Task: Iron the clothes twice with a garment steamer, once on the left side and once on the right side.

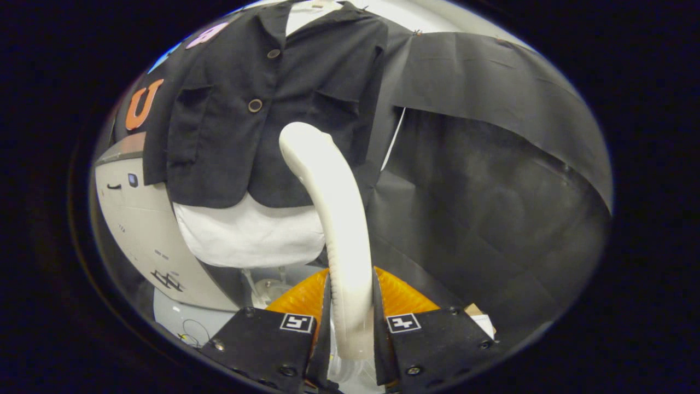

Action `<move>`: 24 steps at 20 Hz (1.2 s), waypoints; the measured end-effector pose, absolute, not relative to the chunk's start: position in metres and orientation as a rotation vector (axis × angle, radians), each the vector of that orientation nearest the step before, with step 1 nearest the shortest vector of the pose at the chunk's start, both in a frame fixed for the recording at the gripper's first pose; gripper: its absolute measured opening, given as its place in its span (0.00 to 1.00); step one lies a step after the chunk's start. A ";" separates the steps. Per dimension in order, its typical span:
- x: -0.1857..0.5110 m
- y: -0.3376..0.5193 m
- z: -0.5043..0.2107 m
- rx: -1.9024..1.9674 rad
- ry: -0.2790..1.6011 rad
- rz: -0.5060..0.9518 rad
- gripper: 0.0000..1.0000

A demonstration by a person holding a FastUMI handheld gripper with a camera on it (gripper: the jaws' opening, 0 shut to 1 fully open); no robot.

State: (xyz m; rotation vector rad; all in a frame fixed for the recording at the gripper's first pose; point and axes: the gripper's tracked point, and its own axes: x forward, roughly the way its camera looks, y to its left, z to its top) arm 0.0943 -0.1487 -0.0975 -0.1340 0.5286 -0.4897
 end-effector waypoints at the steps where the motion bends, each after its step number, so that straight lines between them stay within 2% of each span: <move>1: 0.084 -0.151 -0.087 -0.118 0.515 -0.500 0.35; 6: 0.035 -0.159 -0.020 -0.108 0.430 -0.548 0.35; 11: 0.002 -0.147 0.056 -0.107 0.284 -0.490 0.35; 14: -0.019 -0.137 0.088 -0.086 0.218 -0.401 0.35; 19: -0.060 -0.141 0.106 -0.085 0.165 -0.274 0.35; 24: -0.077 -0.160 0.098 -0.061 0.179 -0.211 0.35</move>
